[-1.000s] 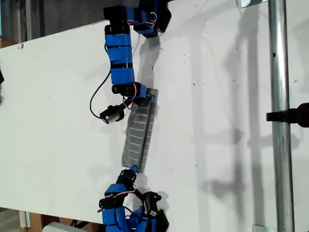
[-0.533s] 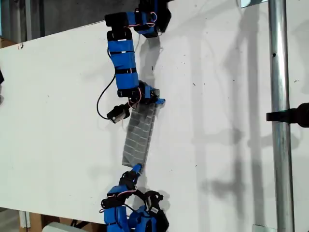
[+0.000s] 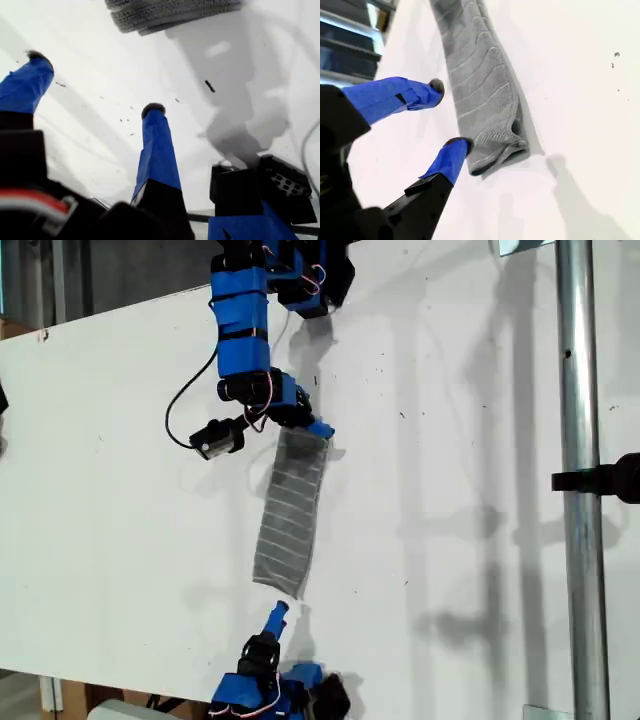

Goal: Grasp corners of a towel and fold twice.

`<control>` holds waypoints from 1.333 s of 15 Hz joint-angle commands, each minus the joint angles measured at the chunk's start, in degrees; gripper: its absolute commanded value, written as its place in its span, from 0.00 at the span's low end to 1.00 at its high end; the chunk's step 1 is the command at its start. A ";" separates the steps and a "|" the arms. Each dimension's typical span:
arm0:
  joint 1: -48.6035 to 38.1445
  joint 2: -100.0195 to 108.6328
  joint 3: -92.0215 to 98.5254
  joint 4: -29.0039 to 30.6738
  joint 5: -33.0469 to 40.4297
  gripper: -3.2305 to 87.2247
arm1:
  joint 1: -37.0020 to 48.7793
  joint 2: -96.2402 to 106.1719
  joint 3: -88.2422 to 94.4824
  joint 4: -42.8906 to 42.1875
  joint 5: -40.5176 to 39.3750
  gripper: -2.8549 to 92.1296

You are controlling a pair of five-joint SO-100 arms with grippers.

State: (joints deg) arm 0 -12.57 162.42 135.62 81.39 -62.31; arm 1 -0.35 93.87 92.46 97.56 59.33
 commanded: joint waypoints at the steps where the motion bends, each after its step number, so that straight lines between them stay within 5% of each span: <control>1: 8.17 11.51 7.21 -6.42 -3.78 0.19 | -0.79 10.63 9.93 -3.52 9.05 0.45; 3: 16.26 37.09 25.66 -13.62 -6.86 0.17 | -1.49 21.97 25.31 -11.87 18.54 0.47; 6: 21.62 36.83 34.63 -15.73 -10.11 0.07 | -0.79 33.57 47.02 -32.17 27.60 0.47; 11: 21.88 36.83 34.98 -15.21 -10.46 0.06 | 4.75 15.56 46.41 -53.53 31.46 0.50; 20: 21.97 36.83 34.19 -12.22 -11.43 0.04 | 12.66 -10.72 24.52 -59.59 25.84 0.36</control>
State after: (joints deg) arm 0 8.88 198.81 171.39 68.82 -73.30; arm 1 11.95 87.01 122.52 39.38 86.31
